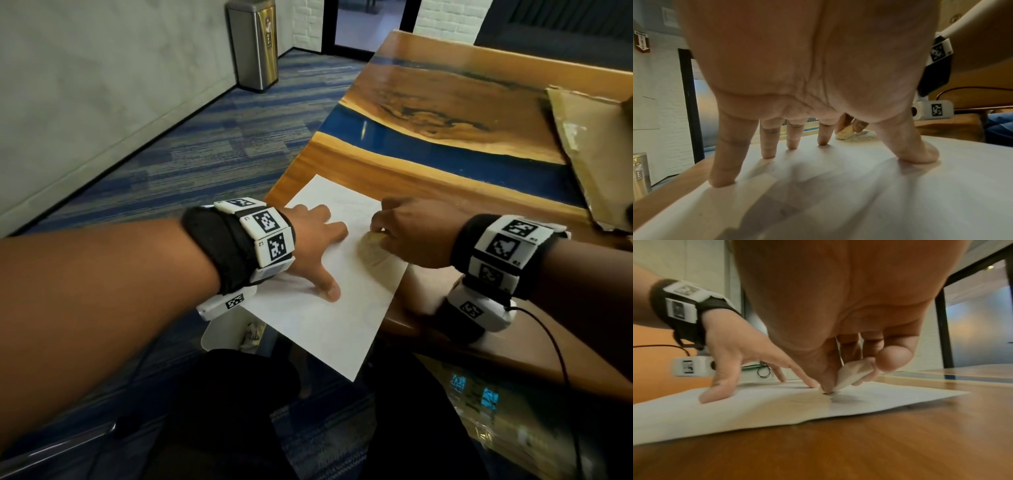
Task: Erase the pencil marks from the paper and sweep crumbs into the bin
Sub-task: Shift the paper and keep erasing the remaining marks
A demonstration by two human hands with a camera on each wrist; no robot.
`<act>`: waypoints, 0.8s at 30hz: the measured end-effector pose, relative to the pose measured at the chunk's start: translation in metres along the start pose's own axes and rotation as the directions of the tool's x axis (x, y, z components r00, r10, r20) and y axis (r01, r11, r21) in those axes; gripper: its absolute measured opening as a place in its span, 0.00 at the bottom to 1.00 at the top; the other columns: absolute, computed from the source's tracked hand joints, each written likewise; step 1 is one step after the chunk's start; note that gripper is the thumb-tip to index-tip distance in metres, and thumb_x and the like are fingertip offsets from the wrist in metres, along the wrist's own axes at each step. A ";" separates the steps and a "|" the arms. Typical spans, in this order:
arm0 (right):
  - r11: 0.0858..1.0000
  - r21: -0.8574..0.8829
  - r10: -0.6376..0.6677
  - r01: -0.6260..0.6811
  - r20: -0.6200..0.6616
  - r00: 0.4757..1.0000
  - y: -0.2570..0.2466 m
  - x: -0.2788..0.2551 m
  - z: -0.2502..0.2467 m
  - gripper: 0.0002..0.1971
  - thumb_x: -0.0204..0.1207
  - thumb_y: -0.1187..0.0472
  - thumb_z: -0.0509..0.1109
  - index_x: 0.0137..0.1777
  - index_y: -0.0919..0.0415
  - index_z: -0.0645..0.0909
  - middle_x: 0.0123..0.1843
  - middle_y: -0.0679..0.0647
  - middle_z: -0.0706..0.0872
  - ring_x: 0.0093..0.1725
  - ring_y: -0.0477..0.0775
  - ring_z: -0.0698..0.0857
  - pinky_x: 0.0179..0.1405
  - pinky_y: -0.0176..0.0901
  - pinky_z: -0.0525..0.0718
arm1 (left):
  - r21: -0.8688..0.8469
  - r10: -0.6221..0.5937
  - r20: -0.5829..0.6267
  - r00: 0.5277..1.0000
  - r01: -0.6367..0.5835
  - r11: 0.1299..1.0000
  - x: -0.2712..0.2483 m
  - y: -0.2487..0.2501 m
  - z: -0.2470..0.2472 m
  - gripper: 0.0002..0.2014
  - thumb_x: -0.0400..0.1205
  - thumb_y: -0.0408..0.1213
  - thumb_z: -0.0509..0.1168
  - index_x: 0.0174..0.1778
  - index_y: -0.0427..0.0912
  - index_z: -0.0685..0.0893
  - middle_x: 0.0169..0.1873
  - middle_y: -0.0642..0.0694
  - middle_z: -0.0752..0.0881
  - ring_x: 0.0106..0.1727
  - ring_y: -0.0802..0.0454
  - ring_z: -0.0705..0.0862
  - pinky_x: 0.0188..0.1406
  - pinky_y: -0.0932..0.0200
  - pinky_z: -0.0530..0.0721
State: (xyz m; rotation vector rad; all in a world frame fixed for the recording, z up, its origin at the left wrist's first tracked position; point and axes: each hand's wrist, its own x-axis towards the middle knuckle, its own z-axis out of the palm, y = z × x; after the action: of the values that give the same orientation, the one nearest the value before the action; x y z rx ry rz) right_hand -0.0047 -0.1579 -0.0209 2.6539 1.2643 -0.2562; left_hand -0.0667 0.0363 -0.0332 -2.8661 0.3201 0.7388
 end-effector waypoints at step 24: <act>0.943 0.013 -0.332 0.332 -0.007 0.943 -0.024 -0.017 0.005 0.14 0.83 0.53 0.60 0.66 0.48 0.79 0.52 0.44 0.69 0.53 0.52 0.77 0.51 0.46 0.80 | 0.120 0.021 0.093 0.995 -0.032 0.992 0.004 0.000 -0.011 0.60 0.61 0.79 0.70 0.85 0.70 0.44 0.88 0.48 0.48 0.82 0.31 0.58 0.73 0.29 0.71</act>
State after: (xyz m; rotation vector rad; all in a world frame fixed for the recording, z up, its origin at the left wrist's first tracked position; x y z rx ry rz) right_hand -0.0345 -0.1566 -0.0246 2.4384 1.7152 -0.3074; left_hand -0.0583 0.0338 -0.0261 -2.7099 0.3772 0.8227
